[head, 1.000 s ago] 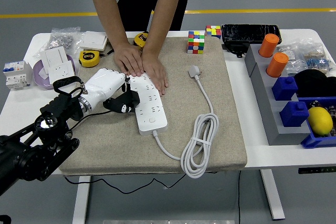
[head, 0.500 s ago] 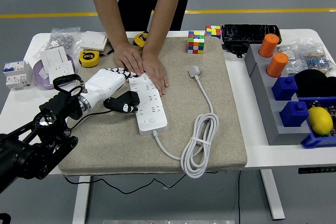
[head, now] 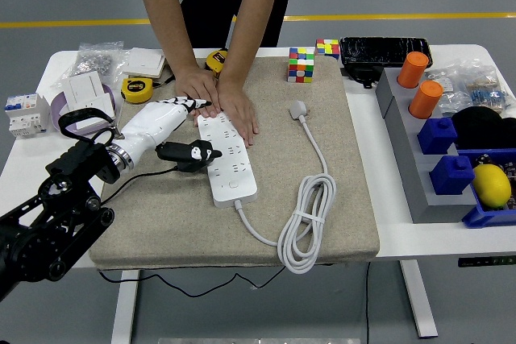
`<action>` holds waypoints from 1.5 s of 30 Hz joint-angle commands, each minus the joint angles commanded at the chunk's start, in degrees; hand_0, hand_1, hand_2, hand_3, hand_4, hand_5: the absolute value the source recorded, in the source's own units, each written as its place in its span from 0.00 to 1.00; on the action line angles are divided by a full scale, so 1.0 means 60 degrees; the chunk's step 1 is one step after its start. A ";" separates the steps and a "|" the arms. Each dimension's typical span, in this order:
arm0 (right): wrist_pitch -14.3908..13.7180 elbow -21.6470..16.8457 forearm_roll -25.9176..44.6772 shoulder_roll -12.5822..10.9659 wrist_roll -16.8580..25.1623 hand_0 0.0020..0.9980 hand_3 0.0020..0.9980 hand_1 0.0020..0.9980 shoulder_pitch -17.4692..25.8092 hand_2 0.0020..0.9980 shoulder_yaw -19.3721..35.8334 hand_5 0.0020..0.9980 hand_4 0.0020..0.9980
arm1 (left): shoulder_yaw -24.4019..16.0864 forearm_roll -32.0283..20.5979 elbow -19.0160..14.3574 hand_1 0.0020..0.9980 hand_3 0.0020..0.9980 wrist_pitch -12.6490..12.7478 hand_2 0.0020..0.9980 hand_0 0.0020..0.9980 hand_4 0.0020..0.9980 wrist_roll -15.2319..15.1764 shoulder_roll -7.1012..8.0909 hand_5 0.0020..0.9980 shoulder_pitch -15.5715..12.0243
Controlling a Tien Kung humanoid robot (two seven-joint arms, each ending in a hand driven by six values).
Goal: Pick up the plug,place it near the board,insert it into the board,press the button
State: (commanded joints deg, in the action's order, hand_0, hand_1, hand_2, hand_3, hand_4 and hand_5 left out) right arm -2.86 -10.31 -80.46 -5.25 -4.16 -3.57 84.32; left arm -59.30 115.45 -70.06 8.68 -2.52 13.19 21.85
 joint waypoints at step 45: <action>-0.0039 0.0000 0.0137 0.0083 -0.0003 0.80 0.75 0.70 0.0068 0.71 -0.0228 0.98 1.00 | 0.0486 -0.0126 -0.0657 0.99 0.94 0.1919 0.95 1.00 1.00 0.1024 -0.1188 1.00 -0.2667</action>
State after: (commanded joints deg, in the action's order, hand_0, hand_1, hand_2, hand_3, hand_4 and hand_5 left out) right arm -3.09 -10.31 -79.63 -4.75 -4.18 -3.16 82.95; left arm -56.38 114.69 -74.00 20.19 3.63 6.07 5.85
